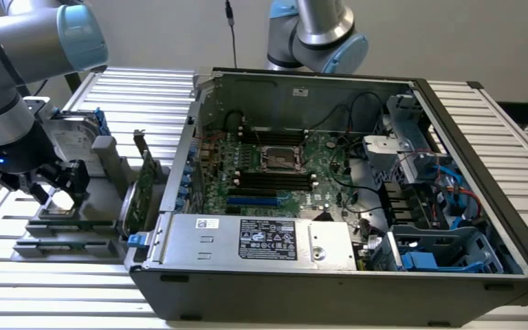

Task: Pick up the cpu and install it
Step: 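Pick up the cpu and move it towards the insertion slot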

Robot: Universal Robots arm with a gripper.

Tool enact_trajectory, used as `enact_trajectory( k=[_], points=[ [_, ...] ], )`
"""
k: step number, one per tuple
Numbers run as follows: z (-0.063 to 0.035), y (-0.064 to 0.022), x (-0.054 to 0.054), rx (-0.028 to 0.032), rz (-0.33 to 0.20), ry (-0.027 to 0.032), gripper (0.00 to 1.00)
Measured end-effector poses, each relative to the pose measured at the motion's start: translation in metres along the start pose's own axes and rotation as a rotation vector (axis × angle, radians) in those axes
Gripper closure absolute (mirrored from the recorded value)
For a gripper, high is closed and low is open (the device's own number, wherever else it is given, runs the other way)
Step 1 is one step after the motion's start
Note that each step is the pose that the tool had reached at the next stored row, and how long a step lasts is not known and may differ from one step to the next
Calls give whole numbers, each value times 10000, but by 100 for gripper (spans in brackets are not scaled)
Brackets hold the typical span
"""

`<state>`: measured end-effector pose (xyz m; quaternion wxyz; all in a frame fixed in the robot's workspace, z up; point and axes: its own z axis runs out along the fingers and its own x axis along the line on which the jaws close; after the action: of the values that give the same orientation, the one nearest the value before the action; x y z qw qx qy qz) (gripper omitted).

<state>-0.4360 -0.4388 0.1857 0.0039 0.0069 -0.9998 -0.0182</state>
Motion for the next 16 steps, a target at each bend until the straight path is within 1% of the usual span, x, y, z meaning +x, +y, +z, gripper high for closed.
enact_trajectory(
  k=[4,14,16],
  points=[
    [0,0,0,21,0,1,33],
    [0,0,0,24,0,0,33],
    [0,0,0,24,0,0,35]
  ],
)
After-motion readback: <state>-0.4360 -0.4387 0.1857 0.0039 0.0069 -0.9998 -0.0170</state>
